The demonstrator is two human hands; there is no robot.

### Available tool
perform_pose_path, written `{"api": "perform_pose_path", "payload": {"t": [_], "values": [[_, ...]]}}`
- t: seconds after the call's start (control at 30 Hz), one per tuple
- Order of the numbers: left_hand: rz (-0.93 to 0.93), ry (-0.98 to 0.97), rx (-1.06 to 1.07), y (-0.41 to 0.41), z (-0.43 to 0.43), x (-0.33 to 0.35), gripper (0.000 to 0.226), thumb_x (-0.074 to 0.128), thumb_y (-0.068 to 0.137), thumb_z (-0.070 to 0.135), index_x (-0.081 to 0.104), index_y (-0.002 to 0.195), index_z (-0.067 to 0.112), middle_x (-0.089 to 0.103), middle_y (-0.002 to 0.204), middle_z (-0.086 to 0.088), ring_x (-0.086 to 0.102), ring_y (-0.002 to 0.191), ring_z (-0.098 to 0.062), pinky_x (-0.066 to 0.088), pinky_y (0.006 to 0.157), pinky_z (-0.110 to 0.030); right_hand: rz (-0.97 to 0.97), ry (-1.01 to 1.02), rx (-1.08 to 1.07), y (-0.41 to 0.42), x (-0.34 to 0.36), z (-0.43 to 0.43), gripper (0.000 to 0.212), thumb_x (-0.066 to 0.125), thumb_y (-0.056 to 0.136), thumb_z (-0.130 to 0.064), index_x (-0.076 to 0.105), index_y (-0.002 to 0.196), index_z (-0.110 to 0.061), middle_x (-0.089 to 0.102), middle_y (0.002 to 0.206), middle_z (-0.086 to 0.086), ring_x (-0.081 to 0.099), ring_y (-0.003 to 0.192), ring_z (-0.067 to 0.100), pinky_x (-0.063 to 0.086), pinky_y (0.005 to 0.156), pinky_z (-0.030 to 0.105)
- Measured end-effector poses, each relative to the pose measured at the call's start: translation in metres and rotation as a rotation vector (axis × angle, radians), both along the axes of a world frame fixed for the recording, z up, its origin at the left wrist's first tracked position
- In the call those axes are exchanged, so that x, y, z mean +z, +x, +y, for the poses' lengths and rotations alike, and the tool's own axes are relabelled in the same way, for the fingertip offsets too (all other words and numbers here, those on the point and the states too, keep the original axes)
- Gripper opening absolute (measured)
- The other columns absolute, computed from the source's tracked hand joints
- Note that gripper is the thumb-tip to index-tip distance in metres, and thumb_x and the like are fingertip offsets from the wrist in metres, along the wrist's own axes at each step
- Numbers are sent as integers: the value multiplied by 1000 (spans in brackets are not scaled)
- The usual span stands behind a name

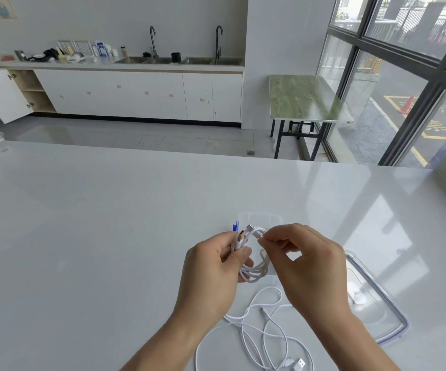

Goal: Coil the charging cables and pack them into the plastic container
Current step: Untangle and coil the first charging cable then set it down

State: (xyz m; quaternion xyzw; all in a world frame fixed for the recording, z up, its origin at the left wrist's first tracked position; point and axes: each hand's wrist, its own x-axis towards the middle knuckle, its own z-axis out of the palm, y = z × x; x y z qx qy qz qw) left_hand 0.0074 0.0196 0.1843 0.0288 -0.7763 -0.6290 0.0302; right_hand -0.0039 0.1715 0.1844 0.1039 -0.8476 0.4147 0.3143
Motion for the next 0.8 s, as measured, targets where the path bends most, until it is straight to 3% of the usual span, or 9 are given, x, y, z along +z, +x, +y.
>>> {"api": "perform_pose_path", "payload": {"t": [0.13, 0.23, 0.33, 0.43, 0.53, 0.63, 0.8], "values": [[54, -119, -60, 0, 0, -3, 13, 63, 94, 18, 74, 97, 21, 78, 82, 1, 74, 79, -25, 63, 74, -42, 15, 14, -64, -2, -5, -7, 22, 85, 75, -5, 66, 75, -17, 68, 67, -10, 64, 59, 8, 53, 56, 30], [93, -208, -73, 1, 1, -4, 15, 60, 90, 27, 73, 98, 24, 76, 79, 6, 72, 77, -21, 62, 75, -43, 55, 101, -53, -4, -5, -9, 20, 78, 78, -1, 68, 90, -14, 64, 84, -4, 63, 59, 12, 53, 52, 36], [80, -249, -88, 0, -1, -4, 13, 60, 90, 28, 72, 96, 25, 75, 76, 2, 70, 74, -22, 60, 74, -44, -129, 122, 81, -12, -8, -5, 38, 68, 86, -3, 67, 120, -20, 62, 104, -7, 61, 69, 5, 56, 63, 38], [19, -253, -113, -1, -6, -7, 14, 60, 88, 28, 72, 94, 24, 76, 75, 1, 71, 73, -22, 60, 74, -45, -274, 173, 265, -18, -6, 2, 51, 61, 90, -1, 62, 132, -29, 61, 99, -13, 59, 76, 4, 55, 69, 35], [-61, -190, -133, -2, -9, -8, 12, 63, 90, 20, 74, 95, 22, 77, 75, 0, 72, 75, -28, 63, 73, -46, -243, 266, 432, -23, -2, 9, 49, 56, 88, 4, 70, 121, -29, 62, 94, -7, 61, 75, 7, 54, 64, 35], [-134, -136, -155, -5, -13, -7, 18, 63, 93, 9, 76, 96, 22, 77, 79, -5, 72, 80, -33, 64, 72, -45, -281, 212, 445, -26, 0, 14, 38, 55, 81, -2, 79, 103, -22, 68, 93, -5, 66, 73, 12, 55, 63, 36], [-170, -84, -226, -7, -19, -2, 17, 61, 94, 8, 76, 92, 17, 75, 79, -12, 67, 69, -22, 63, 76, -48, -557, -288, 432, -30, 8, 17, 20, 74, 85, -2, 81, 80, -19, 75, 77, 2, 59, 50, 18, 52, 52, 31]]}}
